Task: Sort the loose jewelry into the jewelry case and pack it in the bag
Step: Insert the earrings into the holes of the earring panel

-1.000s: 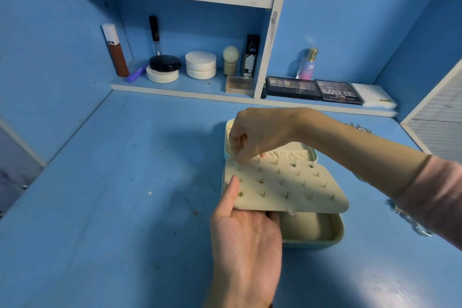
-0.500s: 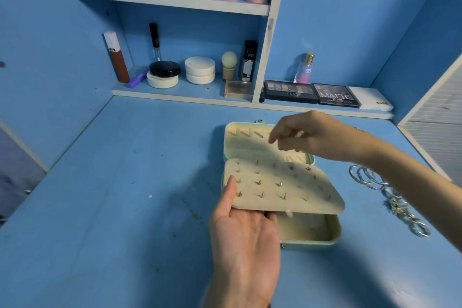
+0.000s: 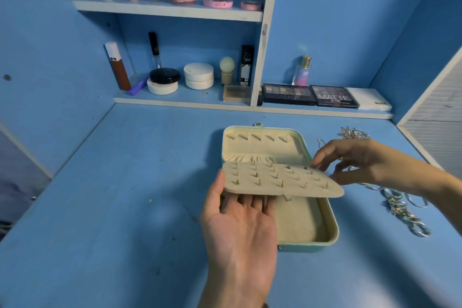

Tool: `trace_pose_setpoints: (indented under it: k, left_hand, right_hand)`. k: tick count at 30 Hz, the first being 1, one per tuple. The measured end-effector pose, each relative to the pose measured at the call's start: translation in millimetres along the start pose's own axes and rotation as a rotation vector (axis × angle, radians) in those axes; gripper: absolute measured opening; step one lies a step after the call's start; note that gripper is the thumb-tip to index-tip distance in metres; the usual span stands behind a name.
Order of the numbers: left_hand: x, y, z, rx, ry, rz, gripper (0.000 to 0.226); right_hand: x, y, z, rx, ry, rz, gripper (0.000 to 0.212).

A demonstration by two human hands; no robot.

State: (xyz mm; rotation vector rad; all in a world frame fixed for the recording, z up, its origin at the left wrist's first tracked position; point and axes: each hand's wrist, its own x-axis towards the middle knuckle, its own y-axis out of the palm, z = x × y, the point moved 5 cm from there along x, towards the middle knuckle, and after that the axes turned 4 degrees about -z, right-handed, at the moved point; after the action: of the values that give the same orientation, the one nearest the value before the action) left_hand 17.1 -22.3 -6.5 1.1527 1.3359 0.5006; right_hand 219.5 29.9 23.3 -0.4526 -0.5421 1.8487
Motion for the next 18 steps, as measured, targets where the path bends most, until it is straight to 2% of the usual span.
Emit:
trace_pose_setpoints:
  k: [12,15,17,18]
  left_hand:
    - [2.0,-3.2,1.8,-0.054,-0.001,-0.014,0.048]
    - [3.4,-3.1,0.6,-0.072,-0.002,-0.003,0.055]
    - [4.6,-3.2,-0.6,-0.071,0.006,-0.011,0.061]
    - [5.3,-3.4,-0.9,-0.066,0.01,-0.023,0.063]
  right_hand:
    - [-3.5,-1.3,-3.3,0.038,0.001,-0.078,0.029]
    - [-5.4,-1.3,-5.4,0.061,0.008,-0.094,0.017]
    - [-5.9,-2.2,-9.7,0.052,0.013,-0.1,0.039]
    - [-5.1,-2.8,-10.1,0.075,0.01,-0.121,0.036]
